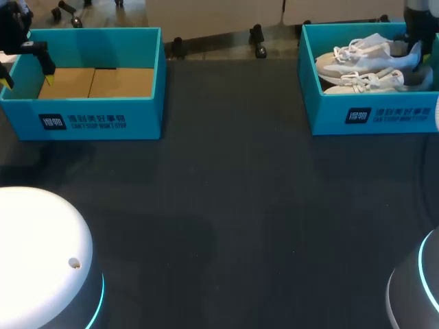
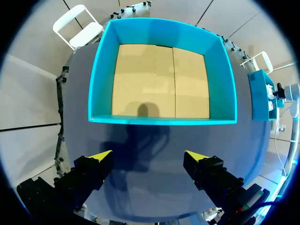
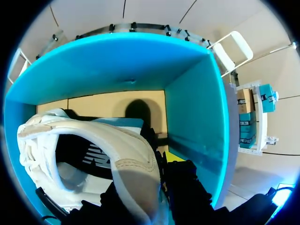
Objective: Take the shoe out of the shoebox, open the shoe tongue, remove and reinsert the insole, then place the shoe into the shoebox
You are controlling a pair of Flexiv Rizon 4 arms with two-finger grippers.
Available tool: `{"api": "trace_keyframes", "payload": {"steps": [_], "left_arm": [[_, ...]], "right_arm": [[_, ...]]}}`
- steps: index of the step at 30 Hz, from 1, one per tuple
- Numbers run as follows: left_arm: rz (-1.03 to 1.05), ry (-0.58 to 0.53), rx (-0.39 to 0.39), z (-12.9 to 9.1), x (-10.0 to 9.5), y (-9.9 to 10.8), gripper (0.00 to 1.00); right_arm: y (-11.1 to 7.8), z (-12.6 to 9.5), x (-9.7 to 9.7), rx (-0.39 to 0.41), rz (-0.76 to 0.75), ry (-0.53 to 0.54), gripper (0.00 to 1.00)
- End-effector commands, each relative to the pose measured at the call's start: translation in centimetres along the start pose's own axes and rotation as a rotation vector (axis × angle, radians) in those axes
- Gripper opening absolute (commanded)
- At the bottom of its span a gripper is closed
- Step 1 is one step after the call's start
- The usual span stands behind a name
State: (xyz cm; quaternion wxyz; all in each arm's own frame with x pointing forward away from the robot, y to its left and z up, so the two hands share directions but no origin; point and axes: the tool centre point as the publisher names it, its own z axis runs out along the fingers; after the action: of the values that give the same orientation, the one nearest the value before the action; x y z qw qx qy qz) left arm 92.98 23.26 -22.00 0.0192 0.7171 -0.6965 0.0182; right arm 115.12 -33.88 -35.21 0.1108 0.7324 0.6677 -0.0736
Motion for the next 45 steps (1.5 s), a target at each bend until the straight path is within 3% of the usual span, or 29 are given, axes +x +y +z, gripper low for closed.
{"api": "trace_keyframes", "payload": {"steps": [1, 11, 19, 32, 45], "left_arm": [[-0.001, -0.001, 0.003, -0.1, 0.0, 0.2, 1.0], [-0.001, -0.001, 0.003, -0.1, 0.0, 0.2, 1.0], [-0.001, -0.001, 0.003, -0.1, 0.0, 0.2, 1.0], [-0.001, -0.001, 0.003, -0.1, 0.0, 0.2, 1.0], [-0.001, -0.001, 0.003, -0.1, 0.0, 0.2, 1.0]], "right_arm": [[0.4, 0.9, -0.2, 0.012, 0.009, 0.021, 0.0], [0.1, -1.6, -1.0, -0.017, 0.03, 0.015, 0.0], [0.4, -2.3, -1.4, -0.027, 0.048, 0.0, 0.0], [1.4, -0.9, -0.8, 0.0, 0.077, -0.019, 0.0], [1.0, 0.9, -0.8, 0.03, 0.113, -0.005, 0.0]]}}
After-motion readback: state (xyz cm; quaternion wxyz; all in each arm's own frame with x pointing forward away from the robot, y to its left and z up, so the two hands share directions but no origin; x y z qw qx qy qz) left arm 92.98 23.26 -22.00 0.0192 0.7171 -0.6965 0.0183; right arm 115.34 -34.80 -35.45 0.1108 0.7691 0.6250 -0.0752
